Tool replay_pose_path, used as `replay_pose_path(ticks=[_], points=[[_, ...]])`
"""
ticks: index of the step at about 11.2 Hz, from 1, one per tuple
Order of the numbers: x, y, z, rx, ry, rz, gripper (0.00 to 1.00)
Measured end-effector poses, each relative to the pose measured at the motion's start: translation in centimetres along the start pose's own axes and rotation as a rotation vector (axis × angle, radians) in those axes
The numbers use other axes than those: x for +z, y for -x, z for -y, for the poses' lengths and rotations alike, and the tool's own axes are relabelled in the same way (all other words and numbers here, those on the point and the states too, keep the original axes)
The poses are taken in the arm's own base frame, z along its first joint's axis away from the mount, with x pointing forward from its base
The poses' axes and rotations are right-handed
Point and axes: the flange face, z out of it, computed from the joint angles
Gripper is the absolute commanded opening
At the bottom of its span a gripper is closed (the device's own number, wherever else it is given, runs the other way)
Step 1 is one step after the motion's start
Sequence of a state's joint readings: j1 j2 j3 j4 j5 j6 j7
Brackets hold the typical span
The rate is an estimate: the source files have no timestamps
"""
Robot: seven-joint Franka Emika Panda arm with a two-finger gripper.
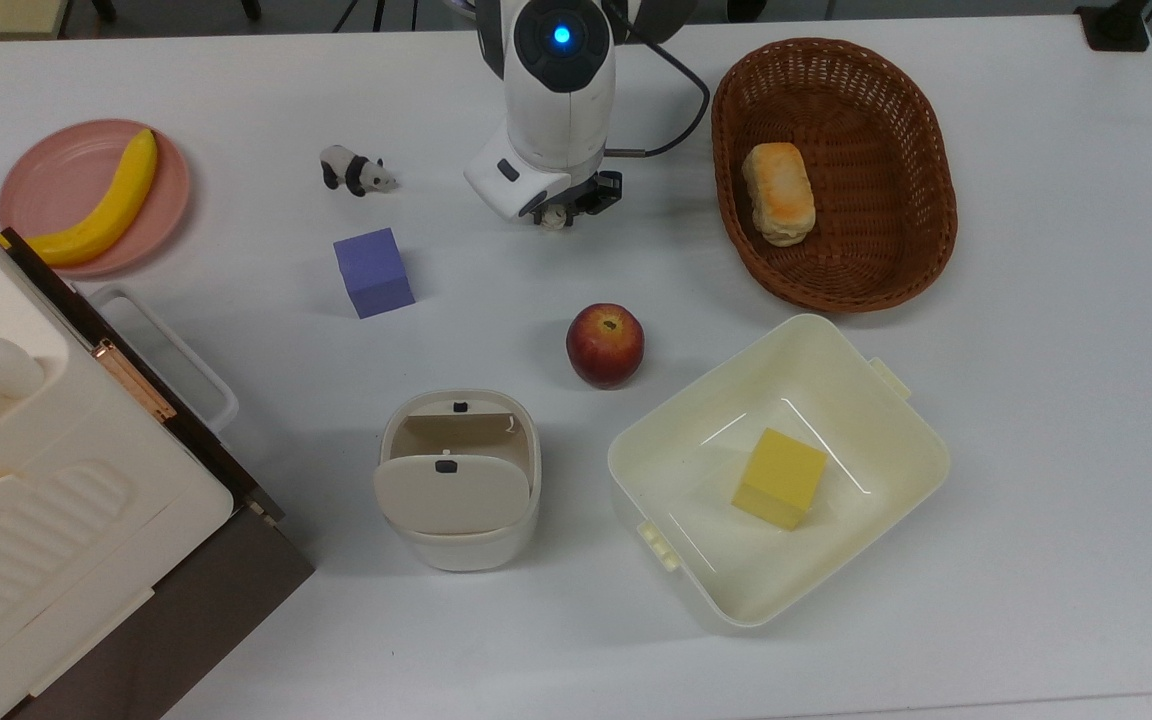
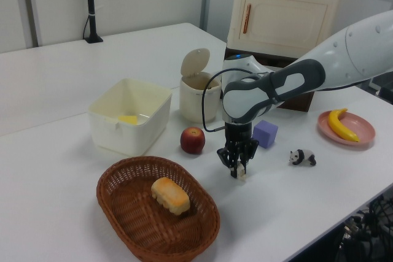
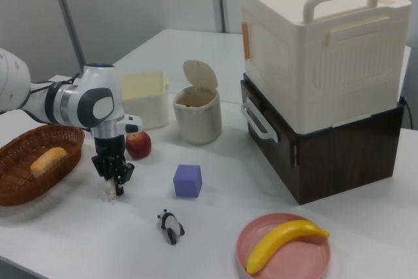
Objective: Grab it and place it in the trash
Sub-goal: 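Lift the paper ball and carry it toward the white trash bin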
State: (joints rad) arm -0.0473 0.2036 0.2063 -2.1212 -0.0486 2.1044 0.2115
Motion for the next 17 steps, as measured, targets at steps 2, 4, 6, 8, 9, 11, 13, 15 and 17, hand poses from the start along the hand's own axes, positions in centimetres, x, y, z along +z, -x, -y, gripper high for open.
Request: replay_pose_path(ticks=[2, 4, 6, 8, 9, 11, 13, 15, 17], points=[[-0.7, -0.3, 0.0, 0.003, -0.003, -0.014, 0.19], [-2.8, -1.4, -0.1, 0.017, -0.012, -0.059, 0.19], [-8.8, -3.8, -1.4, 0.091, -0.044, -0.190, 0.20], [-16.7, -5.8, -5.3, 0.168, -0.075, -0.344, 0.21], [-19.7, -6.2, -7.3, 0.201, -0.082, -0.403, 0.21], [-23.2, -7.0, -10.9, 0.256, -0.085, -0.476, 0.25], [-24.6, -9.0, -13.4, 0.292, -0.099, -0.567, 0.25], [-23.5, -11.6, -13.8, 0.305, -0.123, -0.665, 0.25], [-21.8, -13.1, -13.6, 0.324, -0.116, -0.681, 0.25]])
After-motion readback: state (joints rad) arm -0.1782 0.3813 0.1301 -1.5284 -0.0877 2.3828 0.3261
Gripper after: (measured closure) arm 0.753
